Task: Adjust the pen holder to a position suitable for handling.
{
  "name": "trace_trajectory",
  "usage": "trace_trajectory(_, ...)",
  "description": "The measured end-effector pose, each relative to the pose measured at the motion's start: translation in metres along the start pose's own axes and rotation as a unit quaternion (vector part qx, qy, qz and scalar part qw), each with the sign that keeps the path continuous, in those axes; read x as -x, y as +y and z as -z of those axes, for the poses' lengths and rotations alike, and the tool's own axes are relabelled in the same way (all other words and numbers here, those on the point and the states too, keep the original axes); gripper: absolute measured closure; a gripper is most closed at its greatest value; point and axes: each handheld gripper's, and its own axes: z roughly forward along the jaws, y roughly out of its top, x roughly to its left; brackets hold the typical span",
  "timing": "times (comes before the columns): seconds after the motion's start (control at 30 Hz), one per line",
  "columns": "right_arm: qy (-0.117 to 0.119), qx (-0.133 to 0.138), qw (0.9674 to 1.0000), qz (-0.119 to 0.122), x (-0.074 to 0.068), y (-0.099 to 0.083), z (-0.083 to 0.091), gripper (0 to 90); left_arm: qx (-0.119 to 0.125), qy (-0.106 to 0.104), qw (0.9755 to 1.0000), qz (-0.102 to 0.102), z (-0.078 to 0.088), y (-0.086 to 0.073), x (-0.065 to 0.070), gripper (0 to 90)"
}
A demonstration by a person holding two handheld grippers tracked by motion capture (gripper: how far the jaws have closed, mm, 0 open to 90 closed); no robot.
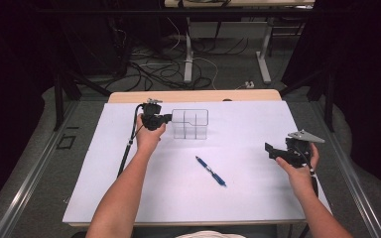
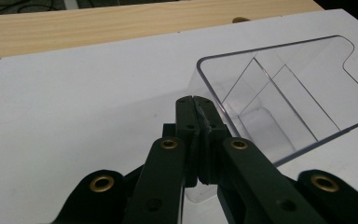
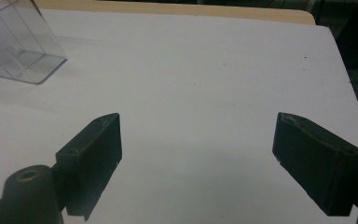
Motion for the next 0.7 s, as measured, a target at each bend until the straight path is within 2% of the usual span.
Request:
trace_trajectory(0.23, 0.002, 0.002, 1.0000, 0.005, 0.001, 0.000, 0.000, 15.2, -0.009, -0.007, 0.9998, -0.017, -0.004, -0.001, 0.012, 90.0)
trace_trajectory(0.27, 0.002, 0.001, 1.0000, -0.001, 0.000, 0.000, 0.000, 15.2, -0.011, -0.009, 0.9997, -0.020, -0.004, -0.001, 0.013, 89.9)
trace_trajectory(0.37, 0.002, 0.002, 1.0000, 0.000, 0.001, 0.000, 0.001, 15.2, -0.016, -0.012, 0.9994, -0.026, -0.004, -0.003, 0.015, 89.9)
trace_trajectory(0.7, -0.001, 0.001, 1.0000, 0.001, 0.000, 0.000, 0.001, 15.2, -0.018, -0.027, 0.9990, -0.032, 0.000, -0.011, 0.019, 89.9)
